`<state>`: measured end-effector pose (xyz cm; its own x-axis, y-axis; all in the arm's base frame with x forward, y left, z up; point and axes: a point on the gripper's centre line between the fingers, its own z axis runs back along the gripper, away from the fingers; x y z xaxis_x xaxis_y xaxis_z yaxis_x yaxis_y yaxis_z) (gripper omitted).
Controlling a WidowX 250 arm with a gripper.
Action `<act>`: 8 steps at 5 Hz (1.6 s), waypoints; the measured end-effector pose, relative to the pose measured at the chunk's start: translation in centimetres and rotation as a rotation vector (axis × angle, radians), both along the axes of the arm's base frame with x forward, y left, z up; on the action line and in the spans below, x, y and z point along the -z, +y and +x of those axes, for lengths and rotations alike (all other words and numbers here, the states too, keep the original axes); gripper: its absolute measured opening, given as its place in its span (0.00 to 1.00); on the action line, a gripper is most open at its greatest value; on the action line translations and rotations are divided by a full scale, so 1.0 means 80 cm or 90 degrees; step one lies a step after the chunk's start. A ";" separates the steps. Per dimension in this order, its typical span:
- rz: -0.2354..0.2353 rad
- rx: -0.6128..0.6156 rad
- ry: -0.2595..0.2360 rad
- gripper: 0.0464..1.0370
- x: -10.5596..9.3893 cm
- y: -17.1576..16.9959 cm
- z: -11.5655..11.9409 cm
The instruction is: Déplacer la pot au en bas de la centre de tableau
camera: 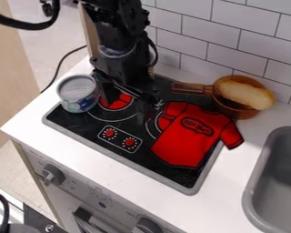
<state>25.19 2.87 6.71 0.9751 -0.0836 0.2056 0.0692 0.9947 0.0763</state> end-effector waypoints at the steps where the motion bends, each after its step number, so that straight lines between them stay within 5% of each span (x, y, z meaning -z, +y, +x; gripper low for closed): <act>1: -0.002 -0.007 0.011 0.96 0.005 0.000 -0.003; 2: 0.003 -0.152 0.006 0.96 -0.006 0.038 -0.004; 3: -0.071 -0.281 -0.003 0.96 -0.015 0.077 0.011; 4: -0.067 -0.439 0.002 0.96 -0.014 0.124 0.025; 5: -0.059 -0.588 -0.101 0.96 -0.016 0.159 0.035; 7: -0.029 -0.718 -0.175 0.96 -0.018 0.196 0.027; 8: -0.017 -0.768 -0.169 0.96 -0.005 0.212 0.023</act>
<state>27.06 19.87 7.10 0.3542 0.8470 0.3964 -0.9076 0.4135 -0.0726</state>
